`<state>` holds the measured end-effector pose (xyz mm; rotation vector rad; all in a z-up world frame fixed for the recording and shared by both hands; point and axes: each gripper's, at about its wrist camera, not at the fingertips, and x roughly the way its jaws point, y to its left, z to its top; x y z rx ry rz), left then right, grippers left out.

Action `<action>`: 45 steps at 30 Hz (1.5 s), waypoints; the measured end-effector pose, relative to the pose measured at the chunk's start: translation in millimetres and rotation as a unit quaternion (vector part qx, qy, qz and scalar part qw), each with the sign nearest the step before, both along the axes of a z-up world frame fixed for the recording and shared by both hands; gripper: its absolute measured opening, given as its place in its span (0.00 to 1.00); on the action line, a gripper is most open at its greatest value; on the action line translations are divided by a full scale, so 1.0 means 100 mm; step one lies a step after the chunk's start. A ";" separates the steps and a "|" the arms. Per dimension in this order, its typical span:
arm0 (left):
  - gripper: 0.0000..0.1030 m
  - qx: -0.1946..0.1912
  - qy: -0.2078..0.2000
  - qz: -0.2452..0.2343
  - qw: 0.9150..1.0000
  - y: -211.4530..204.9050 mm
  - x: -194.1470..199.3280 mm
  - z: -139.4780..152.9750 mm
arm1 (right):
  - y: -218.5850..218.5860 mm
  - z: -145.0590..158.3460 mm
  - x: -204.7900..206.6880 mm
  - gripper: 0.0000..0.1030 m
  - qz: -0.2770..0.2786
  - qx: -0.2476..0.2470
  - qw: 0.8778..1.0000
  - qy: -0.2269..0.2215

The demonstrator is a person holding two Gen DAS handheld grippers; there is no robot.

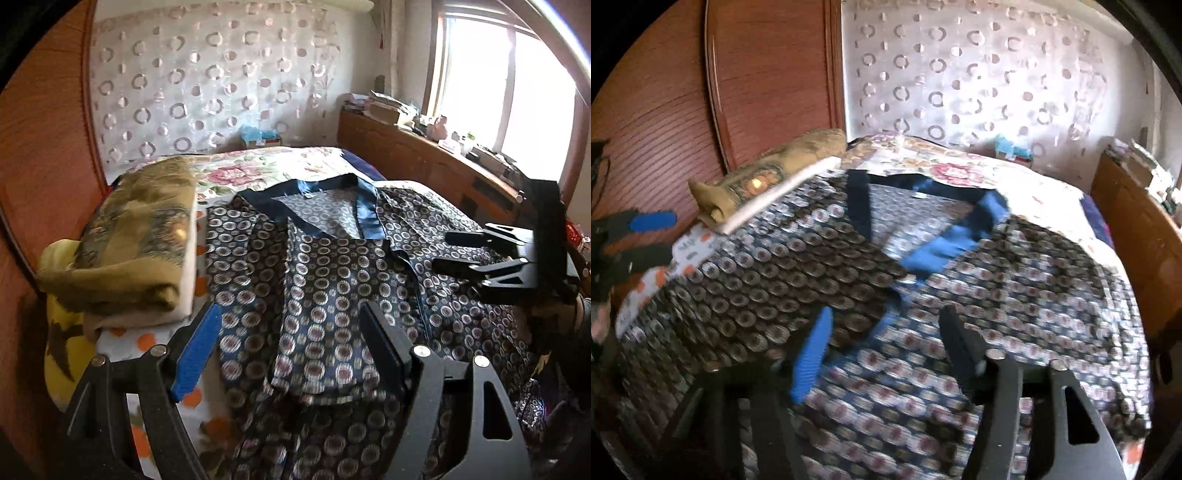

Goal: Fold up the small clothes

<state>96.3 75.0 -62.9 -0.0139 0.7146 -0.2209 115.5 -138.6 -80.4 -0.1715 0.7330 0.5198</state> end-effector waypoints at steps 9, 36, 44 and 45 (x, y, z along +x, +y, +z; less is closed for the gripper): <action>0.55 0.004 0.037 -0.026 0.999 -0.08 0.46 -0.15 | -0.57 -0.23 0.07 0.63 -0.040 -0.038 0.998 0.034; 0.01 0.061 0.058 0.005 0.996 -0.08 0.85 -0.07 | -0.67 -0.40 0.26 0.63 -0.050 -0.023 0.996 0.069; 0.01 0.063 0.017 0.100 0.993 0.67 0.82 0.24 | -0.66 -0.40 0.26 0.63 -0.050 -0.023 0.996 0.068; 0.01 0.055 0.020 0.108 0.992 0.76 0.81 0.21 | -0.67 -0.40 0.26 0.63 -0.049 -0.023 0.996 0.068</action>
